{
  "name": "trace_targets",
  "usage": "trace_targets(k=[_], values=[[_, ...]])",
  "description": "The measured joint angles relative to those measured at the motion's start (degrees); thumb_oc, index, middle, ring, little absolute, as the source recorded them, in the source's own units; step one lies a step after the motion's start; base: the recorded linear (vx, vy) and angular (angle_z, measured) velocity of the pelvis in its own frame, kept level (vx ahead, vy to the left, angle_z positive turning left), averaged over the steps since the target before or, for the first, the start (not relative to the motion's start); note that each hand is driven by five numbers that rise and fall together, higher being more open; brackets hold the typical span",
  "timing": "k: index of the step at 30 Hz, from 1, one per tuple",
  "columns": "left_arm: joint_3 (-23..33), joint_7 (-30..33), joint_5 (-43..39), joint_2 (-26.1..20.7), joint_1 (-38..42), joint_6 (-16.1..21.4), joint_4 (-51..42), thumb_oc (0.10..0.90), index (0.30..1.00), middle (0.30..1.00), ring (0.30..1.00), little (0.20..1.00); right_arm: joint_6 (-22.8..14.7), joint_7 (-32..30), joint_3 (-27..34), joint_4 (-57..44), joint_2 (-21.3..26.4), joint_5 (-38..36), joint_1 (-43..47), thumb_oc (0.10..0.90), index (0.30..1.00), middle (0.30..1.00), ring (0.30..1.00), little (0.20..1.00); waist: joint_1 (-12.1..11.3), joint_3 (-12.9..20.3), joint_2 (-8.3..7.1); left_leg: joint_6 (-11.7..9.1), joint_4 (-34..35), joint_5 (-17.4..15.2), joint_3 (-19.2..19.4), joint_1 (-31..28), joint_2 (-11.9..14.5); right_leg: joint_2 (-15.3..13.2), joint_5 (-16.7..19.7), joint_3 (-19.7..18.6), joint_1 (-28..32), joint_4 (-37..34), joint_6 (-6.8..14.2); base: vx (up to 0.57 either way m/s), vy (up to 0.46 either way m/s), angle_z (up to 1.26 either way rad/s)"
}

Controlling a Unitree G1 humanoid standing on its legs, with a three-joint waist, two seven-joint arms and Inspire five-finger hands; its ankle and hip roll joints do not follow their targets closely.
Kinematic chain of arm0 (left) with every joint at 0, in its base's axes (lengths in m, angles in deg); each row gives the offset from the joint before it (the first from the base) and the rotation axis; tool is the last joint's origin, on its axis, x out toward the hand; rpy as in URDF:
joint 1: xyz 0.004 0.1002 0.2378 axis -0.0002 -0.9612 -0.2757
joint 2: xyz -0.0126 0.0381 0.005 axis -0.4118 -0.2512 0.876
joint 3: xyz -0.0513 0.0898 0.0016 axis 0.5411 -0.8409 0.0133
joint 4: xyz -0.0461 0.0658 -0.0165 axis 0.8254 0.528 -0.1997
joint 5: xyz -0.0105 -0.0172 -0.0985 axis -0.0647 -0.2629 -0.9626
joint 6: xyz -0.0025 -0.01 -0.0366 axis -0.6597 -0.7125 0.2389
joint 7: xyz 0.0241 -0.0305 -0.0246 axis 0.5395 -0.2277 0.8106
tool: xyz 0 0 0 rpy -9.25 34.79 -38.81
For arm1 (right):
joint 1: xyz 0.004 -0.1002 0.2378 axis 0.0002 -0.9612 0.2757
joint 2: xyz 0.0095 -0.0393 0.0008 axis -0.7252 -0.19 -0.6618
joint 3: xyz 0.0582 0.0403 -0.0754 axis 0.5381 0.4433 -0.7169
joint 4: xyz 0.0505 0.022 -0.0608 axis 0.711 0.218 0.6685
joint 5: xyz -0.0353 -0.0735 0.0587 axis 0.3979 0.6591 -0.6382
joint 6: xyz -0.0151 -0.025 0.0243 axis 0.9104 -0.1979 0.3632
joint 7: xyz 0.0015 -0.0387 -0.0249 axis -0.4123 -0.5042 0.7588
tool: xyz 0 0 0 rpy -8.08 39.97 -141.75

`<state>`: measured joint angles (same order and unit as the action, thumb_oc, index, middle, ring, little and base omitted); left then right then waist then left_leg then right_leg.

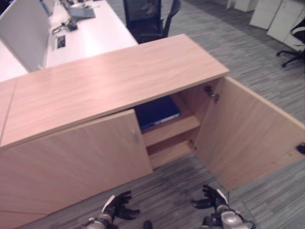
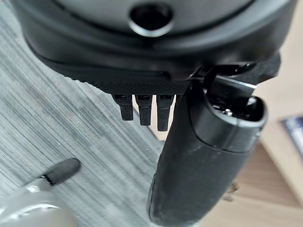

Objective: Put the empty folder in the office cabinet

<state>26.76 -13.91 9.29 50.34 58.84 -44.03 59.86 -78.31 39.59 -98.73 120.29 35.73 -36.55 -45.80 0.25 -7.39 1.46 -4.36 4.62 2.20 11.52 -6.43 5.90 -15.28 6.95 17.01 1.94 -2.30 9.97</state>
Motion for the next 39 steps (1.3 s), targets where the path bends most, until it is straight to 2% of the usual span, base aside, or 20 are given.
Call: trace_targets(k=[2, 5, 9, 11, 12, 14, 15, 17, 18, 19, 20, 21, 22, 23, 25, 26, 27, 28, 31, 39], values=[[0.37, 0.96, 1.41, 3.35, 1.33, 0.02, 6.19, 0.800, 0.900, 0.900, 0.900, 0.900, 0.31, 0.02, -0.62, -0.01, 2.27, 0.02, -0.55, 0.800, 0.900, 0.900, 0.900, 0.900, 1.23, 0.92, 2.16, -0.73, -0.01, 0.43, 0.77, -0.58, 2.78, 3.49, 0.69, -1.32, 1.02, -3.25, -0.93, -0.01, -0.189, -0.56], [-0.17, 1.28, 3.34, 7.50, 2.15, 0.47, 5.71, 0.800, 0.900, 0.900, 0.900, 0.900, 0.60, -1.32, -0.79, -0.22, 8.67, 0.00, -2.53, 0.800, 0.900, 0.900, 0.900, 0.900, 2.94, 1.61, 5.01, -2.57, -0.02, 1.90, 1.76, -0.67, 7.68, 8.61, 0.18, -2.78, -0.18, -3.24, -3.00, 0.00, -0.197, -0.41], [1.08, 2.76, 3.38, 7.67, 5.24, 0.30, 9.81, 0.800, 0.900, 0.900, 0.900, 0.900, 0.60, -2.18, 0.86, -0.07, 10.67, -0.14, -2.06, 0.800, 0.900, 0.900, 0.900, 0.900, 4.60, 1.57, 6.81, -3.73, -0.74, -0.10, 3.73, 0.06, 9.56, 10.71, 1.43, -5.49, -3.10, -3.21, -4.93, 0.00, -0.222, -0.40], [1.57, 3.48, 3.59, 7.61, 4.88, -0.19, 10.68, 0.800, 0.900, 0.900, 0.900, 0.900, 0.67, -1.90, -0.19, -0.18, 11.17, -0.06, -1.91, 0.800, 0.900, 0.900, 0.900, 0.900, 5.59, 0.54, 8.76, -3.97, -1.88, -0.30, 4.90, 0.10, 11.04, 11.96, 0.71, -6.20, -4.67, -1.00, -5.82, -0.02, -0.162, -0.57], [1.58, 3.74, 3.59, 7.10, 4.41, -0.24, 10.92, 0.800, 0.900, 0.900, 0.900, 0.900, 0.81, -1.62, -1.81, -0.19, 11.50, -0.02, -1.83, 0.800, 0.900, 0.900, 0.900, 0.900, 5.21, -0.75, 8.18, -3.14, -5.18, -0.79, 5.52, 0.38, 11.52, 12.38, -0.53, -7.80, -6.28, 1.80, -7.44, 0.03, -0.119, -0.79], [1.57, 3.72, 3.57, 7.06, 3.78, -0.46, 11.01, 0.800, 0.900, 0.900, 0.900, 0.900, 0.83, -1.65, -2.17, -0.28, 11.27, -0.02, -0.96, 0.800, 0.900, 0.900, 0.900, 0.900, 4.00, -1.83, 6.72, -3.79, -13.14, 2.47, 2.47, 2.53, 10.82, 11.82, -0.42, -10.00, -3.71, -2.73, -7.67, 0.12, -0.120, -0.84], [1.43, 4.24, 3.51, 7.08, 5.47, -0.27, 11.42, 0.800, 0.900, 0.900, 0.900, 0.900, 1.15, -2.06, -1.57, -0.23, 10.56, -0.04, 0.38, 0.800, 0.900, 0.900, 0.900, 0.900, 3.17, -3.78, 2.42, -4.65, -16.08, -2.86, -7.04, 6.71, 2.81, 7.65, 1.94, -14.58, -3.60, -2.78, -9.97, 0.12, -0.061, -0.45], [0.82, 4.19, 3.48, 7.16, 6.02, 0.32, 11.14, 0.800, 0.900, 0.900, 0.900, 0.900, 1.12, -2.36, -1.13, -0.11, 10.01, -0.06, 0.79, 0.800, 0.900, 0.900, 0.900, 0.900, 2.31, -4.56, 0.48, -4.04, -9.63, -3.60, -8.90, 6.83, -2.58, 5.97, 1.81, -15.69, -4.24, -3.14, -9.79, 0.08, -0.003, -0.49], [0.54, 4.34, 3.15, 7.00, 5.91, 0.21, 10.52, 0.800, 0.900, 0.900, 0.900, 0.900, 1.07, -2.55, -0.37, -0.06, 9.67, -0.07, 1.06, 0.800, 0.900, 0.900, 0.900, 0.900, 2.47, -4.44, 0.74, -1.75, -9.25, -4.83, -7.39, 8.52, -4.34, 7.10, 1.63, -15.91, -5.17, -3.22, -9.38, 0.09, 0.009, -0.65], [0.57, 4.47, 3.12, 7.05, 5.61, 0.18, 10.44, 0.800, 0.900, 0.900, 0.900, 0.900, 0.92, -2.55, -0.59, -0.23, 9.56, -0.08, 1.08, 0.800, 0.900, 0.900, 0.900, 0.900, 2.29, -4.12, 1.65, 0.33, -9.17, -6.27, -6.92, 8.50, -4.13, 8.44, 1.44, -16.23, -5.21, -3.23, -8.84, 0.10, 0.011, -0.76], [0.48, 4.58, 3.24, 7.56, 4.95, 0.17, 10.41, 0.800, 0.900, 0.900, 0.900, 0.900, 0.50, -2.44, -0.59, -0.56, 10.04, -0.10, 1.10, 0.800, 0.900, 0.900, 0.900, 0.900, 1.96, -3.15, 5.16, 3.76, -7.60, -7.78, -7.68, 8.55, -2.06, 11.74, 0.42, -15.92, -5.40, -2.46, -7.39, 0.10, 0.015, -0.78], [0.68, 4.74, 3.24, 7.54, 5.41, 0.15, 10.69, 0.800, 0.900, 0.900, 0.900, 0.900, 0.17, -2.53, -0.32, 0.47, 9.40, -0.14, 1.28, 0.800, 0.900, 0.900, 0.900, 0.900, 0.41, -3.49, 5.79, 2.46, -7.72, -4.36, -6.63, 8.30, 0.12, 13.87, -0.95, -16.23, -7.07, 2.07, -7.87, 0.10, 0.022, -0.77], [0.93, 4.91, 3.26, 7.05, 5.27, 0.21, 10.62, 0.800, 0.900, 0.900, 0.900, 0.900, 0.65, -2.39, -0.22, 1.28, 8.47, -0.39, 1.07, 0.800, 0.900, 0.900, 0.900, 0.900, 0.11, -3.12, 5.44, 2.54, -7.63, -4.01, -5.63, 8.22, 1.20, 14.31, -4.66, -15.80, -9.81, 11.00, -7.78, 0.08, 0.023, -0.10], [1.04, 4.73, 3.26, 5.61, 5.20, 0.21, 10.54, 0.800, 0.900, 0.900, 0.900, 0.900, 1.45, -2.30, 0.01, 2.32, 7.24, -1.13, -0.28, 0.800, 0.900, 0.900, 0.900, 0.900, 1.48, -2.06, 2.21, 2.27, -4.96, -3.87, -6.62, 7.29, -0.17, 12.89, -12.17, -15.18, -7.89, 15.54, -8.29, 0.09, 0.029, 0.40], [1.19, 4.74, 3.26, 5.87, 5.83, -0.07, 10.96, 0.800, 0.900, 0.900, 0.900, 0.900, 1.81, -2.46, 0.44, 3.32, 7.52, -1.39, 0.22, 0.800, 0.900, 0.900, 0.900, 0.900, 1.56, -2.28, 2.06, 1.46, -2.76, -3.19, -7.46, 5.81, -0.34, 12.96, -11.02, -14.59, -6.07, 11.83, -8.99, 0.07, 0.039, 0.38], [1.18, 4.65, 3.28, 6.07, 3.90, -0.06, 11.26, 0.800, 0.900, 0.900, 0.900, 0.900, 1.91, -2.89, 1.44, 3.54, 9.03, -2.60, 1.11, 0.800, 0.900, 0.900, 0.900, 0.900, 1.16, -2.25, 1.82, 1.86, -0.71, -1.00, -7.10, 2.45, -0.13, 13.37, -7.89, -14.06, -1.81, 5.61, -8.71, 0.04, 0.040, 0.07], [1.17, 4.68, 3.27, 6.39, 2.88, -0.20, 11.44, 0.800, 0.900, 0.900, 0.900, 0.900, 1.74, -3.10, 2.27, 3.36, 10.32, -2.86, 1.32, 0.800, 0.900, 0.900, 0.900, 0.900, 1.28, -1.50, 3.05, 1.90, -0.87, 0.33, -7.22, 1.39, 0.30, 14.15, -7.17, -13.54, -0.45, 3.67, -8.51, 0.03, 0.026, 0.17], [1.30, 4.75, 3.28, 6.49, 2.29, -0.22, 11.67, 0.800, 0.900, 0.900, 0.900, 0.900, 1.77, -3.85, 3.25, 3.43, 10.97, -3.29, 1.95, 0.800, 0.900, 0.900, 0.900, 0.900, 1.16, -1.19, 3.50, 0.67, -0.31, 0.54, -7.30, 0.79, 0.40, 13.97, -6.36, -13.06, 0.82, 2.39, -8.46, 0.03, 0.034, 0.19], [2.01, 4.88, 3.29, 6.15, 2.16, -0.13, 11.49, 0.800, 0.900, 0.900, 0.900, 0.900, 1.25, -5.06, 5.89, 3.45, 12.90, -4.97, 7.48, 0.800, 0.900, 0.900, 0.900, 0.900, 0.72, -1.18, 2.79, 1.03, -0.01, 0.57, -7.29, 0.52, -1.21, 12.62, -3.10, -13.15, 3.40, -3.22, -7.88, 0.03, 0.044, 0.08], [1.63, 4.75, 3.54, 4.35, 0.65, -0.91, 7.06, 0.800, 0.900, 0.900, 0.900, 0.900, -0.10, -7.12, 6.91, 3.36, 15.35, -7.16, 18.53, 0.800, 0.900, 0.900, 0.900, 0.900, -1.53, -1.04, 2.75, 1.62, 0.03, 0.51, -8.86, -0.47, -2.19, 11.58, -3.28, -11.46, 5.19, -3.23, -7.15, -0.01, 0.024, 0.12]])
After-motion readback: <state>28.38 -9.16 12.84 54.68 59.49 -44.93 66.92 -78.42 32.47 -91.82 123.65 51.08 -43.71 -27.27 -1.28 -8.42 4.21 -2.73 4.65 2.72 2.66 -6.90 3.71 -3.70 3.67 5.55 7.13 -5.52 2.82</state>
